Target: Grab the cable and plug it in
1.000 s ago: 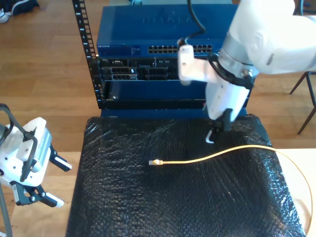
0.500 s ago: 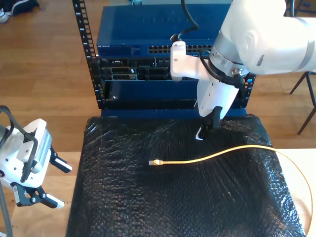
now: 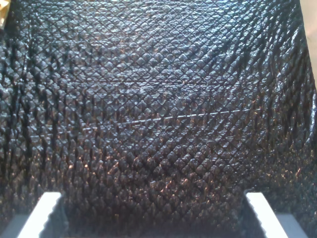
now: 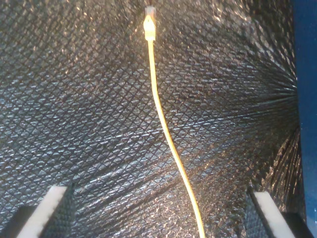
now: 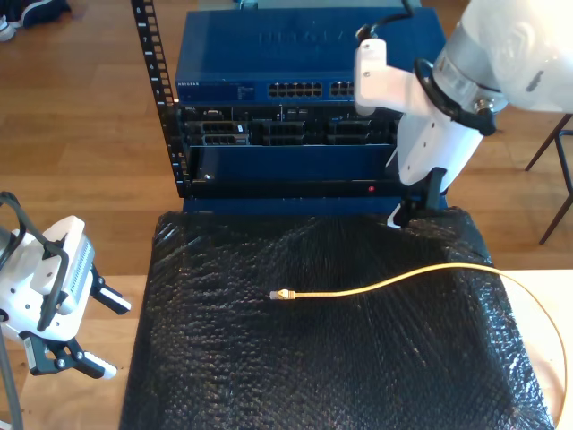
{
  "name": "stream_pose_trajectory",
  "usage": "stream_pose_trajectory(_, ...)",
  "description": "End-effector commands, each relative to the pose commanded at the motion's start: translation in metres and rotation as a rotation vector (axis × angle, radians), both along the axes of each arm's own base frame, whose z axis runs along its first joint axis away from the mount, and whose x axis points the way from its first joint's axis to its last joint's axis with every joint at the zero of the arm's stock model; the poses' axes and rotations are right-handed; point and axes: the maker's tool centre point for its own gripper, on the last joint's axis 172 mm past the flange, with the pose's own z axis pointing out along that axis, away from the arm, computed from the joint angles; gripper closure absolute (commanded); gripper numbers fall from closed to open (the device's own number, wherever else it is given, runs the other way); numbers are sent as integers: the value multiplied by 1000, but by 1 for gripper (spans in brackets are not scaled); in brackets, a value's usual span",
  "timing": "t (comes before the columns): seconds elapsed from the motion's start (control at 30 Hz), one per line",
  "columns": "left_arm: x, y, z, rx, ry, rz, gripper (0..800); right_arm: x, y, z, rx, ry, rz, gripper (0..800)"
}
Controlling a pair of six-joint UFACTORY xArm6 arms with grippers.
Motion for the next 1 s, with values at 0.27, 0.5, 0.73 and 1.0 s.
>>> stream_pose_trajectory(0.27,0,0,0,0,-1,-1,0,-2,-7,32,12,-2,14,9)
stream_pose_trajectory(0.5,0,0,0,0,-1,-1,0,6,-26,61,61,-17,5,9)
stream_pose_trajectory(0.73,0,1,0,1,0,0,0,6,-46,68,114,-4,11,9)
stream_pose_trajectory(1.0,0,0,0,1,-1,-3,0,-2,-45,73,173,7,61,9)
